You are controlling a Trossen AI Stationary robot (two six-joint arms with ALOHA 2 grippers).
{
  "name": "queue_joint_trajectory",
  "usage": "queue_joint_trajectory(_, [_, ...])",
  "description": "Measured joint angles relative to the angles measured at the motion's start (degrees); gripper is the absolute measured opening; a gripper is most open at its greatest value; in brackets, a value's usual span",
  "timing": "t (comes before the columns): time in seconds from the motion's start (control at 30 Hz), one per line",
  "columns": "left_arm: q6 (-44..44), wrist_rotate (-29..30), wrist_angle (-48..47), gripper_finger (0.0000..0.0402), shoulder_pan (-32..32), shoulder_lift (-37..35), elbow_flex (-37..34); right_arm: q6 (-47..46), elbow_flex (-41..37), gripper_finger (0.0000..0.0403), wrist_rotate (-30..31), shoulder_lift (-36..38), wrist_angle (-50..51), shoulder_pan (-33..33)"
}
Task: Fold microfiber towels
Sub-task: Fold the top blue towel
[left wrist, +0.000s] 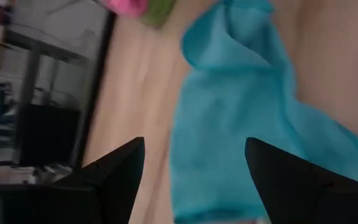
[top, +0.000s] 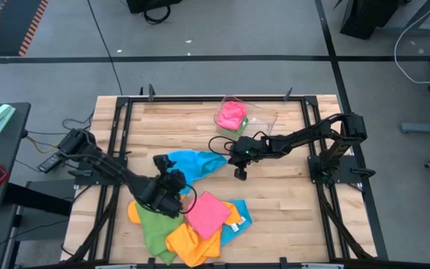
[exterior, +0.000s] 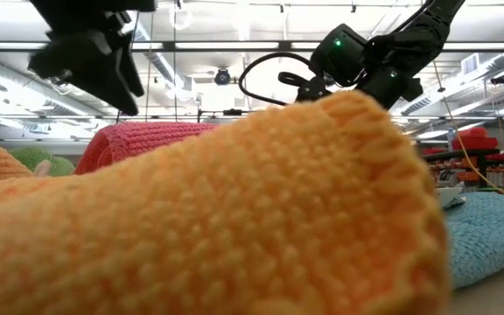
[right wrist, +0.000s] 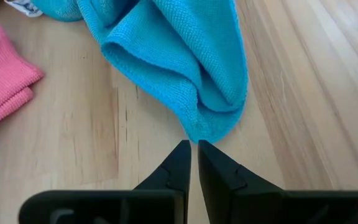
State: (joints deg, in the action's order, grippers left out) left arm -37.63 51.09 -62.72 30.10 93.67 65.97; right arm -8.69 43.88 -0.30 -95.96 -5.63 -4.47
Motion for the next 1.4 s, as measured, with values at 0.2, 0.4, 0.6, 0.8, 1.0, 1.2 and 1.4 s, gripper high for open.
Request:
queue_joint_trajectory(0.2, [6.9, -3.9, 12.3, 0.0286, -5.3, 0.0, -6.8, -0.1, 0.0, 0.0038, 0.0, 0.0, -0.2, 0.0])
queue_joint_trajectory(0.4, [17.9, -11.0, 26.0, 0.0286, -12.2, 0.0, -12.9, -0.2, 0.0, 0.0038, -0.8, 0.0, -0.1, 0.2])
queue_joint_trajectory(0.6, [25.2, -19.2, 35.3, 0.0286, -22.3, 0.0, -17.8, -0.6, 0.0, 0.0038, -2.0, 0.0, -0.1, 0.1])
queue_joint_trajectory(0.8, [27.9, -19.8, 38.6, 0.0286, -30.3, 0.0, -20.0, -2.1, 1.9, 0.0038, -8.6, 0.7, 1.9, -0.4])
queue_joint_trajectory(1.0, [27.4, -19.9, 36.9, 0.0286, -33.9, 0.1, -20.0, 5.9, 6.0, 0.0038, -9.1, 1.3, 7.5, -0.8])
queue_joint_trajectory(1.2, [26.3, -21.2, 36.4, 0.0286, -33.8, 0.1, -20.0, 13.5, 5.2, 0.0070, -4.2, 1.2, 2.5, -0.8])
queue_joint_trajectory(1.4, [27.6, -23.9, 36.8, 0.0286, -32.2, 0.2, -20.0, 18.0, 3.5, 0.0148, 0.6, 0.5, -3.9, -0.6])
